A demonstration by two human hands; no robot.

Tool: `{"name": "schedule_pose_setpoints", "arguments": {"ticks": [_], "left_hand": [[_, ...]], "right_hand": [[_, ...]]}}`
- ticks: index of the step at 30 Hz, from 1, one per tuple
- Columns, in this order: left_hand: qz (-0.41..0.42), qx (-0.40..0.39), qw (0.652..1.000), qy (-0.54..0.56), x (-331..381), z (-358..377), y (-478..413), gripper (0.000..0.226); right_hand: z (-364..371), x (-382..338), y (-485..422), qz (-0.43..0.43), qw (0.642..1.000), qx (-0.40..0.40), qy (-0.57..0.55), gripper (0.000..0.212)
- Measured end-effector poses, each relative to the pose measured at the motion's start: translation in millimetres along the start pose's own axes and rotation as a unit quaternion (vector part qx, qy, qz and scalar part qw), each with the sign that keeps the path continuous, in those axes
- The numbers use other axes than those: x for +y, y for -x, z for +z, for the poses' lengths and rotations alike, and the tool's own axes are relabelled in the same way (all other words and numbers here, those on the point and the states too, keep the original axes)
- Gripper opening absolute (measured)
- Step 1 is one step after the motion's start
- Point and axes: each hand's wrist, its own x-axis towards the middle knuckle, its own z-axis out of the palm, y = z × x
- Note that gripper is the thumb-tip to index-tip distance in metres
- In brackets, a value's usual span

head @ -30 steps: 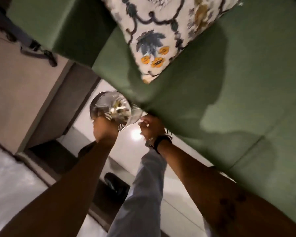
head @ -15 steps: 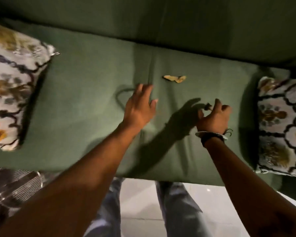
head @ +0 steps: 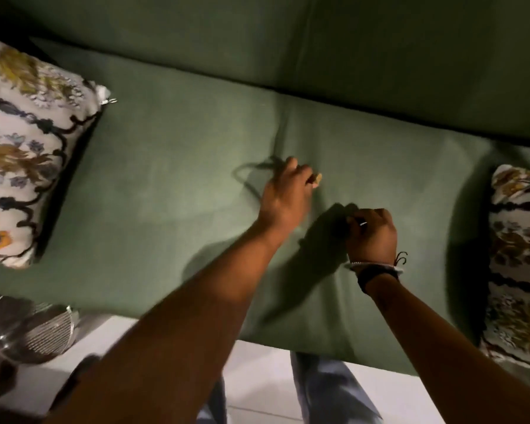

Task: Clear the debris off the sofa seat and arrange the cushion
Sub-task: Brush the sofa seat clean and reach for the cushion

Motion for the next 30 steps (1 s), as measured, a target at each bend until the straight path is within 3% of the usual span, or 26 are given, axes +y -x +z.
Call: {"name": "schedule_pose_setpoints", "arguments": {"ticks": [3, 6, 9, 11, 13, 16, 18, 19, 21, 23, 25, 28, 30], "left_hand": [[-0.102, 0.134, 0.981, 0.092, -49, -35, 72, 0.006], [-0.216, 0.239, 0.939, 0.118, -130, -83, 155, 0.007], [-0.368, 0.295, 0.871, 0.139, -230, -137, 240, 0.004], [-0.444, 0.315, 0.825, 0.155, -287, -163, 277, 0.014], [-0.500, 0.313, 0.790, 0.171, -340, -183, 302, 0.018], [-0.547, 0.256, 0.755, 0.255, -401, -199, 326, 0.010], [-0.567, 0.227, 0.755, 0.238, -424, -204, 338, 0.019], [-0.563, 0.242, 0.757, 0.226, -427, -207, 340, 0.024], [-0.552, 0.292, 0.750, 0.217, -420, -221, 334, 0.026], [-0.528, 0.333, 0.736, 0.262, -405, -235, 319, 0.022], [-0.481, 0.366, 0.731, 0.317, -381, -255, 292, 0.028], [-0.403, 0.399, 0.741, 0.359, -345, -285, 241, 0.068], [-0.366, 0.407, 0.748, 0.375, -328, -307, 206, 0.099]], "right_hand": [[43, -55, 50, -0.081, 0.995, -0.046, -0.030, 0.008], [107, -127, 116, -0.181, 0.978, -0.096, -0.047, 0.010], [186, -203, 202, -0.310, 0.921, -0.235, -0.033, 0.007], [231, -236, 254, -0.351, 0.866, -0.355, 0.002, 0.017], [278, -260, 296, -0.373, 0.834, -0.406, 0.010, 0.024], [329, -294, 330, -0.312, 0.850, -0.423, 0.038, 0.022], [350, -307, 345, -0.328, 0.826, -0.437, 0.133, 0.029], [354, -312, 349, -0.339, 0.817, -0.429, 0.180, 0.035], [346, -322, 346, -0.330, 0.833, -0.400, 0.192, 0.047], [327, -334, 334, -0.319, 0.865, -0.356, 0.155, 0.038], [299, -351, 304, -0.327, 0.908, -0.259, 0.039, 0.023], [248, -386, 225, -0.372, 0.907, -0.100, -0.168, 0.018], [231, -420, 156, -0.353, 0.912, -0.029, -0.208, 0.026]]}}
